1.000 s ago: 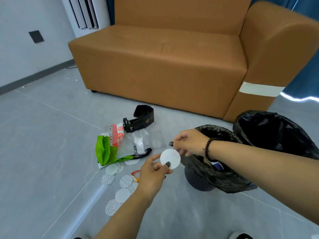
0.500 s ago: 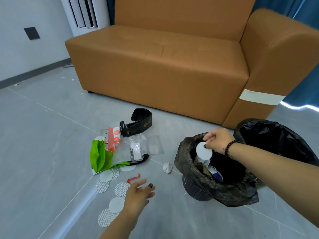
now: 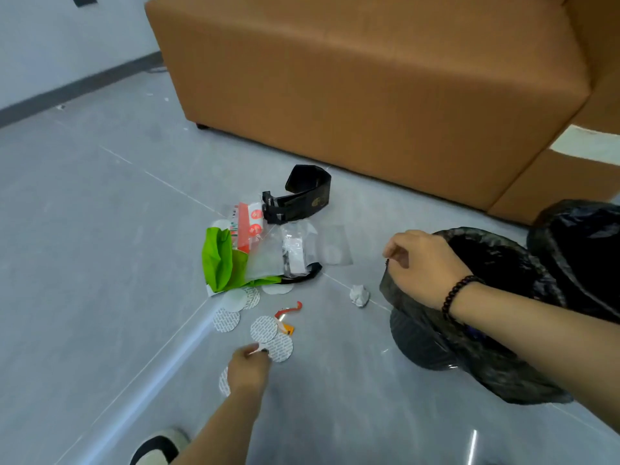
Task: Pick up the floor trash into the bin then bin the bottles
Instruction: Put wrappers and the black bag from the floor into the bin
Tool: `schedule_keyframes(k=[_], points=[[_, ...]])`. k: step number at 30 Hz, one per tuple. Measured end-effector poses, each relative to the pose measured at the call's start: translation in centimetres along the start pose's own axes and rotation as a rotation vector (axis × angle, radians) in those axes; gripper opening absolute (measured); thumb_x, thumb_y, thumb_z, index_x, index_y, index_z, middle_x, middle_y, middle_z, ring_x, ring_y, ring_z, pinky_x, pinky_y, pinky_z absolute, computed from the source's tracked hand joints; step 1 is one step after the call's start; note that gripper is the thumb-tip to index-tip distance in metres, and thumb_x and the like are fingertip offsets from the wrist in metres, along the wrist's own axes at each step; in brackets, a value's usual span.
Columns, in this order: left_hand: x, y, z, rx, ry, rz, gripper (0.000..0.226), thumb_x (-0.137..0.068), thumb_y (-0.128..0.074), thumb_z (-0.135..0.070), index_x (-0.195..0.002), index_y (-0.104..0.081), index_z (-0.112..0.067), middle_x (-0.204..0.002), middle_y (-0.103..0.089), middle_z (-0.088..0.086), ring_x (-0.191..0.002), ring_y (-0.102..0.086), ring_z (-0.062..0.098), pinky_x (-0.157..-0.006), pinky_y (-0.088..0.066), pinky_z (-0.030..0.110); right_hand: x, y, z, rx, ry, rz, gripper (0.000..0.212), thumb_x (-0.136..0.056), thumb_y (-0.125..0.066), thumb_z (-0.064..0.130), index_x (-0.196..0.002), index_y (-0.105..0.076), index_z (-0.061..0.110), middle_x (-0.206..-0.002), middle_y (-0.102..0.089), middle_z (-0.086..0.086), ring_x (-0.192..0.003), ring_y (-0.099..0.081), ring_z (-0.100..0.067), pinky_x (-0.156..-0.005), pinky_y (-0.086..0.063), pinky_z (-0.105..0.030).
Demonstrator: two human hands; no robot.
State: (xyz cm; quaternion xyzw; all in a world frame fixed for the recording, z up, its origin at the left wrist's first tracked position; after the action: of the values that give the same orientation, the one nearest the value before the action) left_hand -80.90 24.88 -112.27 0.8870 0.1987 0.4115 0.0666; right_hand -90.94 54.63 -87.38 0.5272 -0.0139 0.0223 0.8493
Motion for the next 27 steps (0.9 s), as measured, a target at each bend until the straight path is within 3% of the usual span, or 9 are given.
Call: schedule_keyframes(k=[4,7,9,11,13,16,19,22,27], points=[[-2.2,1.5,-6.6,-0.012,-0.182,-0.237,0.018,-0.082,-0.059,-0.007,-0.097,-0.068,-0.012,-0.115,-0.06,0.018,-0.109,-0.058,0.034,-0.096,-0.047,0.041,-1.2,-3.3,2.8,-0.03,0.069,0.059,0.011,-0.085,-0.055,0.015,-0.083,-0.061,0.024,-0.087,-0.057,0.009,-0.074,-0.054,-0.007,-0.071,-0.046,-0.022],[-3.5,2.6,-11.7,-0.069,-0.261,-0.323,0.026,-0.085,-0.058,-0.01,-0.105,-0.071,-0.022,-0.154,-0.022,0.014,-0.141,-0.025,0.031,-0.11,-0.03,0.037,-1.9,-5.3,3.5,-0.058,0.089,0.103,0.011,-0.086,-0.055,0.015,-0.082,-0.058,0.026,-0.089,-0.058,0.009,-0.074,-0.054,-0.006,-0.07,-0.044,-0.019],[-5.2,2.6,-13.7,-0.184,-0.276,-0.294,0.03,-0.089,-0.056,-0.015,-0.112,-0.069,-0.029,-0.16,-0.006,0.008,-0.144,-0.012,0.032,-0.113,-0.023,0.036,-2.3,-6.2,3.6,-0.055,0.096,0.132,0.01,-0.086,-0.055,0.016,-0.084,-0.059,0.025,-0.091,-0.059,0.008,-0.074,-0.054,-0.005,-0.07,-0.042,-0.017],[-7.0,2.6,-15.2,-0.325,-0.286,-0.251,0.03,-0.088,-0.059,-0.025,-0.116,-0.066,-0.034,-0.159,-0.01,0.011,-0.144,-0.014,0.033,-0.115,-0.019,0.035,-2.6,-6.8,3.4,-0.059,0.091,0.155,0.01,-0.087,-0.055,0.016,-0.084,-0.06,0.025,-0.092,-0.059,0.008,-0.074,-0.053,-0.003,-0.069,-0.041,-0.015],[-9.0,2.5,-15.7,-0.419,-0.285,-0.179,0.045,-0.077,-0.064,-0.038,-0.122,-0.063,-0.033,-0.148,-0.035,0.016,-0.136,-0.034,0.036,-0.115,-0.025,0.039,-2.8,-7.1,3.0,-0.057,0.083,0.177,0.012,-0.086,-0.055,0.016,-0.084,-0.059,0.027,-0.093,-0.059,0.008,-0.072,-0.052,-0.001,-0.068,-0.04,-0.012],[-10.9,2.9,-15.7,-0.419,-0.298,-0.117,0.055,-0.057,-0.063,-0.044,-0.105,-0.07,-0.018,-0.114,-0.064,0.018,-0.107,-0.058,0.041,-0.097,-0.047,0.047,-2.6,-7.0,2.4,-0.041,0.064,0.203,0.012,-0.087,-0.054,0.015,-0.088,-0.061,0.025,-0.096,-0.06,0.008,-0.074,-0.052,-0.001,-0.071,-0.042,-0.014],[-10.3,3.6,-16.8,-0.482,-0.366,-0.144,0.052,-0.055,-0.059,-0.043,-0.095,-0.065,-0.011,-0.097,-0.065,0.018,-0.092,-0.061,0.042,-0.082,-0.054,0.048,-2.1,-6.1,2.3,0.002,0.061,0.218,0.012,-0.087,-0.053,0.016,-0.09,-0.062,0.024,-0.098,-0.061,0.007,-0.076,-0.052,-0.004,-0.073,-0.043,-0.017],[-6.3,3.7,-20.1,-0.584,-0.507,-0.203,0.059,-0.057,-0.059,-0.045,-0.107,-0.061,-0.013,-0.105,-0.064,0.015,-0.097,-0.06,0.041,-0.085,-0.052,0.049,-1.5,-4.1,3.0,0.051,0.072,0.215,0.013,-0.087,-0.053,0.017,-0.094,-0.062,0.024,-0.102,-0.061,0.006,-0.079,-0.054,-0.007,-0.076,-0.047,-0.021],[0.7,2.4,-26.1,-1.034,-0.829,-0.248,0.056,-0.082,-0.063,-0.029,-0.134,-0.05,-0.013,-0.151,-0.035,0.002,-0.132,-0.036,0.033,-0.101,-0.038,0.046,0.0,0.5,5.5,0.144,0.107,0.17,0.018,-0.088,-0.05,0.019,-0.1,-0.062,0.022,-0.107,-0.059,0.004,-0.09,-0.057,-0.016,-0.081,-0.05,-0.032]])
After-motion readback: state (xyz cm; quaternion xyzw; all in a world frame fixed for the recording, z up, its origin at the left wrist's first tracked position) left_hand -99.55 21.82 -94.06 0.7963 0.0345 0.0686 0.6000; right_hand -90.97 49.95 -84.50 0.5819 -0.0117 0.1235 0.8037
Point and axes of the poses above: each hand's wrist, its own x-axis away from the middle knuckle, its own y-axis out of the back of the hand, z = x × y, the point moved 10 cm from there along -x, towards the middle knuckle
